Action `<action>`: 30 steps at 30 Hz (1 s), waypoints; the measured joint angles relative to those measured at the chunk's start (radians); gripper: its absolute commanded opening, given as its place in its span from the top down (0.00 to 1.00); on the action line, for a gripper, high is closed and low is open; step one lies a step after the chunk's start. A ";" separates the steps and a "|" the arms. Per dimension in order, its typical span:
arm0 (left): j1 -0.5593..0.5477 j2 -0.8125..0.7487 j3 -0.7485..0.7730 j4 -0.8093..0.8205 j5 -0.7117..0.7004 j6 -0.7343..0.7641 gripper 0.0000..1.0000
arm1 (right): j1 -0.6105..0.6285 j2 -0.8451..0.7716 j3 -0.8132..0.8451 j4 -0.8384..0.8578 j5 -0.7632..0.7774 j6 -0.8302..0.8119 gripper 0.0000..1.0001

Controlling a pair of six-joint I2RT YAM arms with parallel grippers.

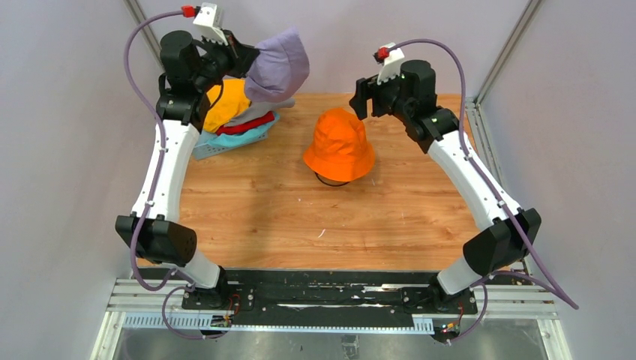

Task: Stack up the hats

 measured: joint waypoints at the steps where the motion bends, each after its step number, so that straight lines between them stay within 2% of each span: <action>1: 0.000 0.004 -0.004 0.006 0.027 -0.005 1.00 | -0.007 -0.005 0.000 0.005 -0.018 0.001 0.24; 8: -0.002 0.037 -0.006 0.085 0.191 -0.117 1.00 | -0.020 -0.065 -0.054 0.125 -0.193 -0.008 0.29; 16: -0.027 0.060 0.043 0.158 0.272 -0.296 1.00 | -0.024 -0.072 -0.120 0.291 -0.397 0.014 0.30; 24: -0.066 0.063 0.051 0.197 0.319 -0.442 1.00 | -0.076 0.021 -0.120 0.574 -0.652 0.158 0.32; 30: -0.071 0.055 0.051 0.201 0.333 -0.484 1.00 | -0.105 0.122 -0.102 0.680 -0.754 0.222 0.33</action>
